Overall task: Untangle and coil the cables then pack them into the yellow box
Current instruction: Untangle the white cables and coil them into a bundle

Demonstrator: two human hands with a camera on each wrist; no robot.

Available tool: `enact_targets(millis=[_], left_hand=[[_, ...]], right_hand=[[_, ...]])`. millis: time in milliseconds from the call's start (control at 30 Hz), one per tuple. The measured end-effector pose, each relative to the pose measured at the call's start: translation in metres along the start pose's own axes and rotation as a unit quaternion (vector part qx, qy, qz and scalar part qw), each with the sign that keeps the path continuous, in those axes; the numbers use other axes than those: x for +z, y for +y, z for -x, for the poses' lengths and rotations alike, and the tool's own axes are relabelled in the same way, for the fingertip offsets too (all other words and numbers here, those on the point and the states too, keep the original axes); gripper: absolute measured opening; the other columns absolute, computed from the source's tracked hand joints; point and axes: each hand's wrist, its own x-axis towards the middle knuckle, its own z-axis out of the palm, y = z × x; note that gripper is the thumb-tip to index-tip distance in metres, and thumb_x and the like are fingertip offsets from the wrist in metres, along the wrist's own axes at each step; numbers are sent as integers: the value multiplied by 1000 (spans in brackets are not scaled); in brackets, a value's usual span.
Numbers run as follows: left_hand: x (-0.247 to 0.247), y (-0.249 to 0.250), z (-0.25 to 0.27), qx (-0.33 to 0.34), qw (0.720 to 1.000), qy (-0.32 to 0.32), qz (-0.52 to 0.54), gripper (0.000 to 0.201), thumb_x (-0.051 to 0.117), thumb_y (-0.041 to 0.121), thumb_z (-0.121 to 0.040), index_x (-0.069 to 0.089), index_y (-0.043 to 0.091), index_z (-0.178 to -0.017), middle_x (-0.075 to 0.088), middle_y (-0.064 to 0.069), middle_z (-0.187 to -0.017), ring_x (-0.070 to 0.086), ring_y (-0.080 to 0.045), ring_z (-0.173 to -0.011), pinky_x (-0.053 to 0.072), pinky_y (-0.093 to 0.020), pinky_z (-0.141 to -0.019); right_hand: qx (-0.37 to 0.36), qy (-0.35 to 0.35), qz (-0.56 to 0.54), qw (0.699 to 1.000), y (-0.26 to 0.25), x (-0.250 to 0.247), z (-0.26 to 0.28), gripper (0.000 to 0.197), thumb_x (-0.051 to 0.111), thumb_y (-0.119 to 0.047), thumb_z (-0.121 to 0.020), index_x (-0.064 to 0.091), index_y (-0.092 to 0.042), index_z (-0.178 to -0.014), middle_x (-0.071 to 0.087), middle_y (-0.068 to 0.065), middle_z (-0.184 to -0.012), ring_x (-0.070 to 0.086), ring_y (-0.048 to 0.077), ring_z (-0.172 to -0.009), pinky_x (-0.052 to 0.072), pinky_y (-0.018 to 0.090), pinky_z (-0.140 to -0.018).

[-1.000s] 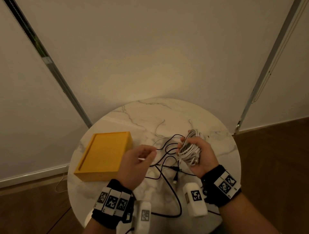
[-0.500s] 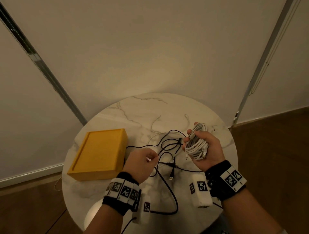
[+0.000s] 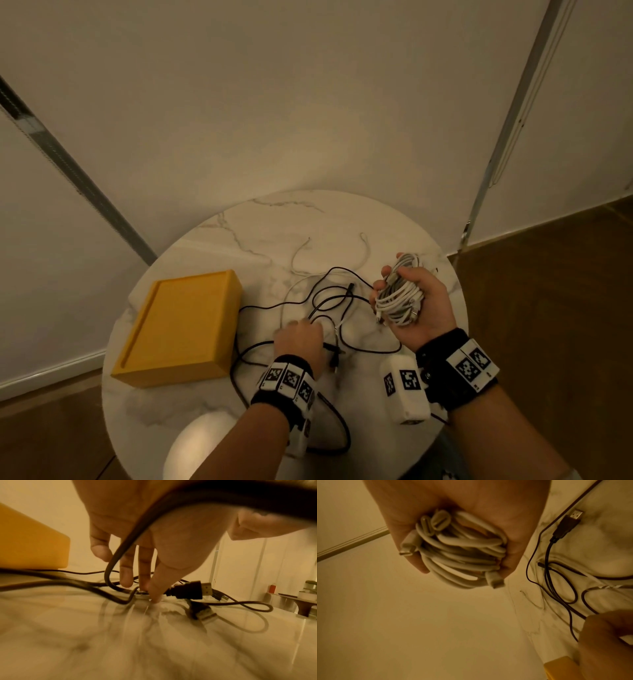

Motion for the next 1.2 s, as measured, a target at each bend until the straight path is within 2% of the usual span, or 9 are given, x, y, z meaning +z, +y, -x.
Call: enact_targets(millis=[167, 267, 367, 567, 733, 900, 1033, 1133, 1200], left_hand=[[-2, -12, 0, -2, 992, 41, 120, 23, 56, 15, -95, 56, 17, -118, 55, -7, -117, 59, -26, -105, 51, -37, -92], [-5, -19, -1, 3, 990, 50, 136, 21, 55, 15, -95, 58, 19, -116, 57, -4, -114, 60, -24, -104, 52, -37, -93], [-5, -21, 3, 0, 998, 29, 58, 25, 56, 32, -97, 57, 24, -120, 60, 0, -118, 58, -22, -112, 47, -38, -97], [1, -18, 4, -30, 999, 14, -14, 22, 60, 31, -94, 62, 19, -113, 60, -2, -117, 56, -23, -111, 46, -42, -96], [0, -19, 6, 1, 999, 12, -53, 35, 60, 26, -91, 55, 20, -125, 48, -6, -130, 44, -27, -123, 41, -46, -100], [-16, -30, 14, 22, 994, 78, 77, 16, 50, 17, -92, 52, 23, -107, 52, -4, -120, 47, -26, -110, 47, -42, -92], [-52, -43, 16, 34, 967, 104, 230, 17, 45, 4, -90, 51, 20, -94, 58, -5, -102, 55, -26, -94, 47, -36, -76], [-78, -55, 18, 40, 944, 146, 292, 18, 45, 0, -91, 53, 17, -91, 57, 1, -89, 54, -22, -82, 39, -28, -62], [-96, -62, 21, 47, 928, 173, 326, 13, 47, 4, -96, 55, 14, -93, 57, 2, -85, 56, -23, -80, 43, -30, -63]], right_hand=[[34, -12, 70, 997, 10, 11, 8, 15, 67, -8, -72, 75, -17, -63, 59, 5, -78, 56, 20, -69, 46, 35, -71], [48, -18, 85, 995, 21, 15, 7, 16, 68, -6, -71, 75, -17, -62, 57, 6, -80, 56, 21, -70, 46, 36, -68], [57, -9, 92, 994, 31, 15, 3, 14, 72, -6, -62, 74, -17, -71, 57, 7, -83, 57, 22, -70, 52, 35, -61], [52, -25, 106, 993, 35, 15, 5, 59, 85, -9, -47, 61, -17, -100, 56, 7, -84, 58, 22, -68, 52, 34, -60], [50, -23, 117, 992, 34, 20, 10, 42, 77, -9, -56, 60, -14, -94, 55, 8, -83, 57, 22, -67, 51, 34, -59], [53, -30, 125, 990, 34, 20, 13, 30, 69, -6, -67, 65, -15, -96, 59, 9, -85, 58, 22, -66, 52, 33, -59], [69, -44, 117, 990, 36, 21, 15, 40, 64, -4, -72, 59, -14, -110, 61, 10, -91, 58, 23, -66, 52, 34, -57], [92, -78, 128, 984, 39, 26, 18, 58, 68, -5, -63, 60, -11, -119, 62, 12, -92, 58, 24, -64, 52, 34, -54], [98, -101, 146, 979, 41, 28, 20, 74, 72, -8, -58, 57, -9, -131, 64, 13, -93, 59, 25, -65, 53, 34, -54]])
